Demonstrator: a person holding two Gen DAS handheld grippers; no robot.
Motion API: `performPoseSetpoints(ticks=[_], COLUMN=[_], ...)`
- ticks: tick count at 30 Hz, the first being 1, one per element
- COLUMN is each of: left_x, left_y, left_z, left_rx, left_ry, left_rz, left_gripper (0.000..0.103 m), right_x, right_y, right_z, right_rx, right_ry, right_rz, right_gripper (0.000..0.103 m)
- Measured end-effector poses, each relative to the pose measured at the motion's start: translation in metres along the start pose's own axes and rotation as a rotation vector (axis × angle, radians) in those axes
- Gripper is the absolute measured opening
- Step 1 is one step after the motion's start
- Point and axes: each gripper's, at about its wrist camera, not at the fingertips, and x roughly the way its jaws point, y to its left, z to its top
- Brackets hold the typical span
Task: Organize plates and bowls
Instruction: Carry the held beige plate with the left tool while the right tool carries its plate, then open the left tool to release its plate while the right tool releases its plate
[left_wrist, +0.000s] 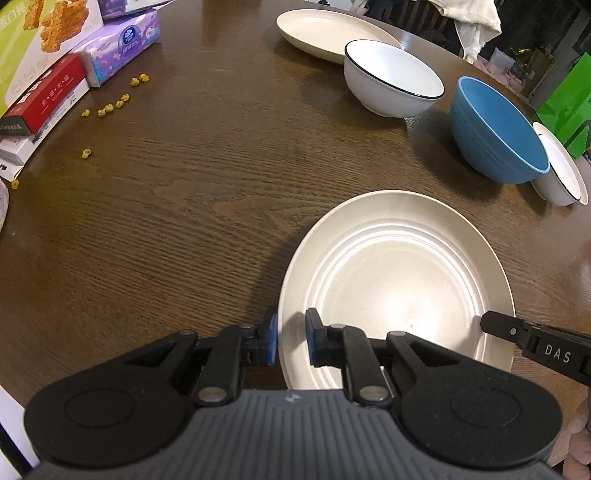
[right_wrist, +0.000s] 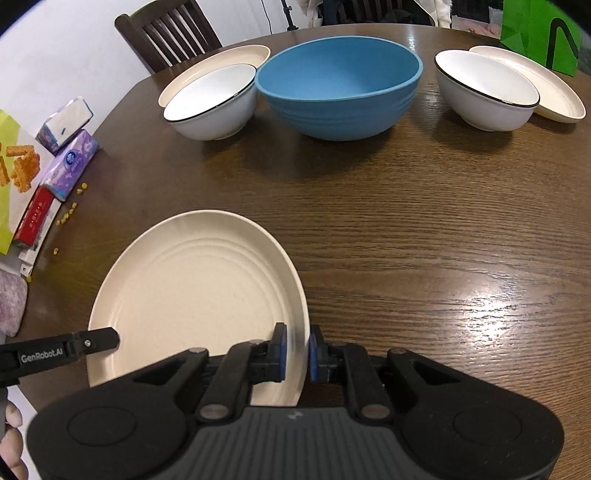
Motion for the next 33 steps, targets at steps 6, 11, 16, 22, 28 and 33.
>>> performPoseSetpoints(ticks=[6,11,16,22,28,33], left_x=[-0.002,-0.021,-0.041,-0.072,-0.102,-0.124], left_y=[0.005,0.007,0.008,-0.003,-0.021,-0.038], left_z=[0.003,0.005,0.006,0.002,-0.006,-0.015], left_rx=[-0.007,0.003,0.022,0.048,0.110,0.169], left_ry=[0.007,-0.060,-0.121,-0.213,-0.288,-0.339], left_rz=[-0.034,-0.017,-0.006,-0.043,-0.065,-0.087], left_gripper=[0.041,0.084,0.101,0.103,0.103,0.103], right_x=[0.002,-0.008,-0.029,-0.061,-0.102,-0.137], right_y=[0.001,-0.004,-0.004,-0.007,-0.010,-0.014], right_z=[0.003,0.003,0.000,-0.004,-0.013,-0.021], right_rx=[0.014,0.019,-0.014,-0.028,-0.057,-0.047], right_ry=[0.020,0.005,-0.030,-0.086,-0.162,-0.226], right_rz=[0.007,0.016,0.004,-0.020,-0.057,-0.064], right_gripper=[0.016,0.051,0.077,0.103,0.103,0.103])
